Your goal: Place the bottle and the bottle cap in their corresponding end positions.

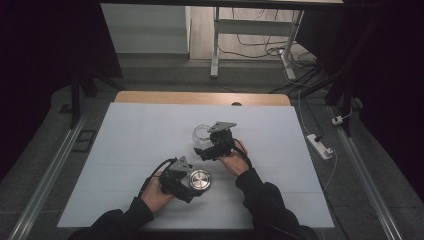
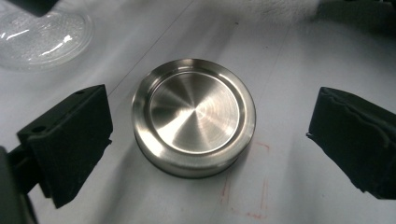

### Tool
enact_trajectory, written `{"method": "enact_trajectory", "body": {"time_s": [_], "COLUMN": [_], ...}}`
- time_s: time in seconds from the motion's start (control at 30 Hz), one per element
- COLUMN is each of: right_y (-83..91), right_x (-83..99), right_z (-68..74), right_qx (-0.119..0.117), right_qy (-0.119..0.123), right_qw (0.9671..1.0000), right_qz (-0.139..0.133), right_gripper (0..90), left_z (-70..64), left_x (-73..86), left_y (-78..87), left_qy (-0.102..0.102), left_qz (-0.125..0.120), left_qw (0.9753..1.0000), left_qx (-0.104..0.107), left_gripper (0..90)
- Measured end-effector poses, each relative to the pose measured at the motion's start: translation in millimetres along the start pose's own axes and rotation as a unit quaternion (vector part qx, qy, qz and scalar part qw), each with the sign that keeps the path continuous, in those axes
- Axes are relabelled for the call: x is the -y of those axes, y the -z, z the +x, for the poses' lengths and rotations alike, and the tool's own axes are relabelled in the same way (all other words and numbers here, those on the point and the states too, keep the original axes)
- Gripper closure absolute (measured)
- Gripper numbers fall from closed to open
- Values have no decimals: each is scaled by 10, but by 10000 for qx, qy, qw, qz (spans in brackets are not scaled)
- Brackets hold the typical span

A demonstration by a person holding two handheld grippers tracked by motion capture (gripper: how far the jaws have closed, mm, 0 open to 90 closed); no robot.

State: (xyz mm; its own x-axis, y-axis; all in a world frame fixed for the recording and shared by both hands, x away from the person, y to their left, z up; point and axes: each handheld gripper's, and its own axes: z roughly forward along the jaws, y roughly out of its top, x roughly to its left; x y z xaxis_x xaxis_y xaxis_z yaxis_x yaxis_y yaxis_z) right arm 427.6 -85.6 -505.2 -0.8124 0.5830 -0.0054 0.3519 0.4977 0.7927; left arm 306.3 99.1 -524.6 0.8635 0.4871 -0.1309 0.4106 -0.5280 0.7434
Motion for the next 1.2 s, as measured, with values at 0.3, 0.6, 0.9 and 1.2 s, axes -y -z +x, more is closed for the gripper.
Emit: {"method": "enact_trajectory", "body": {"time_s": [0.3,0.6,0.9,1.2], "right_y": [54,81,176,301], "right_x": [42,88,111,113], "right_z": [6,26,22,45], "right_qx": [26,-95,-154,-185], "right_qy": [-76,-151,-251,-273], "right_qw": [10000,9998,9995,9995], "right_qz": [49,93,82,14], "right_gripper": [0,0,0,0], "left_z": [43,50,57,34], "left_x": [42,80,103,106], "left_y": [125,217,291,372], "left_qy": [152,211,207,208], "left_qz": [-239,-396,-456,-467], "left_qw": [9994,9988,9985,9979], "left_qx": [194,214,214,403], "left_gripper": [0,0,0,0]}}
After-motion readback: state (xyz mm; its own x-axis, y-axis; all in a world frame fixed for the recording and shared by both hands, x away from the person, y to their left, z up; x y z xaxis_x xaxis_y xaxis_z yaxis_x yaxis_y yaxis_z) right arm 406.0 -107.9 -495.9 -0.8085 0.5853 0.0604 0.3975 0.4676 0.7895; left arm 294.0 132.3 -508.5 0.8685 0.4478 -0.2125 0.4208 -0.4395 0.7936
